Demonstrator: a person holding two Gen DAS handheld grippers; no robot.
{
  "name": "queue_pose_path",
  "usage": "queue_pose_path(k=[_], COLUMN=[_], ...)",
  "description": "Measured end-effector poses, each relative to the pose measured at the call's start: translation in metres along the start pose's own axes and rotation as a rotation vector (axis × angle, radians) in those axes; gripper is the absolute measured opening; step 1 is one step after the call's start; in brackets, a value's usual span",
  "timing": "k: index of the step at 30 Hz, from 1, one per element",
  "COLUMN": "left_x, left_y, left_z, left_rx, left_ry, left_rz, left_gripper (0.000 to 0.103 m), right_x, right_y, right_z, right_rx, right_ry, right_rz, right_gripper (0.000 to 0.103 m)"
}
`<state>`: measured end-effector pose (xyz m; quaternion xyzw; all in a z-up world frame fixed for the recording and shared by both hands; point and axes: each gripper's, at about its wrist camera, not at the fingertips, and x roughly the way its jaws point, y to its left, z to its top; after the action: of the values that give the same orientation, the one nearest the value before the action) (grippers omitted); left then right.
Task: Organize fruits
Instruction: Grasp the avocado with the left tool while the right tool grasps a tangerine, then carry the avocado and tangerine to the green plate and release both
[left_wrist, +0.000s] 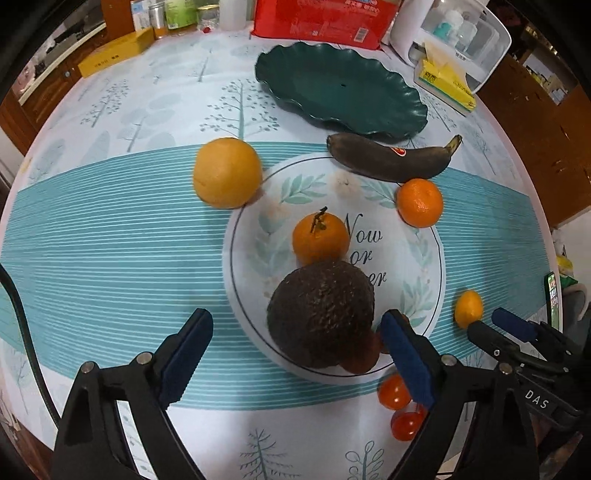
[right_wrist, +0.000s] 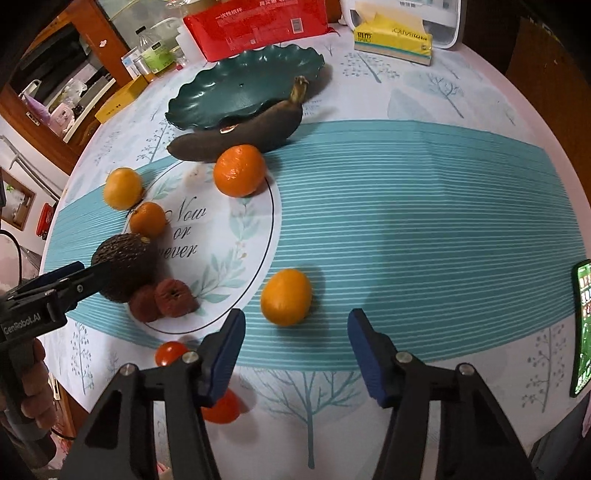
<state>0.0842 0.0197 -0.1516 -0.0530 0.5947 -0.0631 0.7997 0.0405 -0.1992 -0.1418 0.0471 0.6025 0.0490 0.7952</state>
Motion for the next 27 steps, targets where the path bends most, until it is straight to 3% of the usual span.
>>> queue_pose_path(k=[4, 9, 14, 16, 23, 27], left_x=[0.011, 0.024, 0.036, 0.036, 0.032, 0.01], left_y=[-0.003, -0.004, -0.005, -0.008, -0.011, -0.015], left_z=[0.003, 0.005, 0.006, 0.006, 0.002, 0.004], left_rx=[0.012, 0.005, -0.005, 0.012, 0.021, 0.037], left_ry=[0.032, 0.073, 0.106, 0.096, 0.072, 0.031], left_rz=[-0.022, -0.055, -0.075, -0.059, -0.028, -0.005], left_gripper=[0.089, 0.072, 0.064, 0.063, 0.062, 0.062], right_x=[0.008, 0.017, 0.021, 0.022, 0.019, 0.009], right_y=[0.001, 0.002, 0.003, 0.005, 0.009, 0.012], right_z=[0.004, 0.005, 0.004, 0.005, 0.004, 0.008], right_rx=[0.0, 0.003, -0.005, -0.014, -0.046, -0.069], right_ry=[0.013, 0.033, 0.033, 0.031, 0.011, -0.018], right_rz=[0.005, 0.01, 0.015, 0.015, 0.012, 0.017], right_gripper=[0.056, 0.048, 0.038, 0.032, 0.031, 0.031])
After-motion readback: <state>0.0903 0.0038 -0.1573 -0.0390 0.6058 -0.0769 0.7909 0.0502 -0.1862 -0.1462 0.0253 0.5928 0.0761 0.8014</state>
